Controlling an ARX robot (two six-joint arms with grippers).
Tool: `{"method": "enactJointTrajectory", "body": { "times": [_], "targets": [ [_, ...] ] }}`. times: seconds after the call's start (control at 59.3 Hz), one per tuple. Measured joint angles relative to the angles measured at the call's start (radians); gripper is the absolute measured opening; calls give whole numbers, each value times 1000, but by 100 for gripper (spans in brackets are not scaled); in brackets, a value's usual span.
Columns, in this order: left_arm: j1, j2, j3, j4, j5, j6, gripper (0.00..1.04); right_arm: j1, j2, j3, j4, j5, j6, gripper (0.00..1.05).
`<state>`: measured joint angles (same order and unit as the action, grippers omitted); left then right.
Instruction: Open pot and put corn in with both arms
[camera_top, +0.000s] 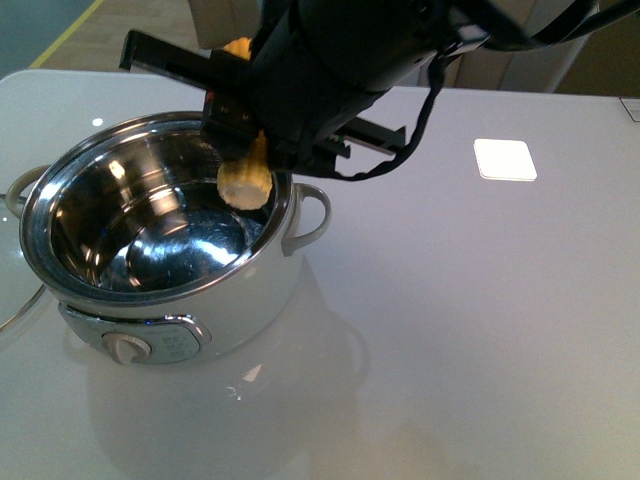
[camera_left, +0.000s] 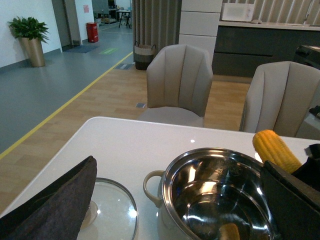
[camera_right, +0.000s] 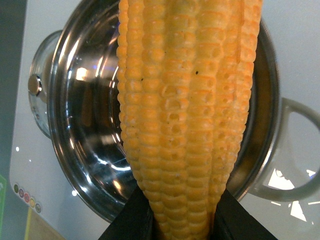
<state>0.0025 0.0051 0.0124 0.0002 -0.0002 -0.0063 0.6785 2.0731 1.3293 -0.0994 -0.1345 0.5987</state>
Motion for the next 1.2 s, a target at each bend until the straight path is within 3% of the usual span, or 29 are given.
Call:
{"method": "enactJointTrajectory", "body": {
  "times": [0.489,0.994,1.197],
  "targets": [
    [0,0,0,0,0,0,98,32,203,229,-106,-43,18,17],
    [0,0,0,0,0,0,98,9,117,129,-51,-56,75,96],
    [0,0,0,0,0,0,98,-57,-59,14,17,-56,115,96]
  ]
}}
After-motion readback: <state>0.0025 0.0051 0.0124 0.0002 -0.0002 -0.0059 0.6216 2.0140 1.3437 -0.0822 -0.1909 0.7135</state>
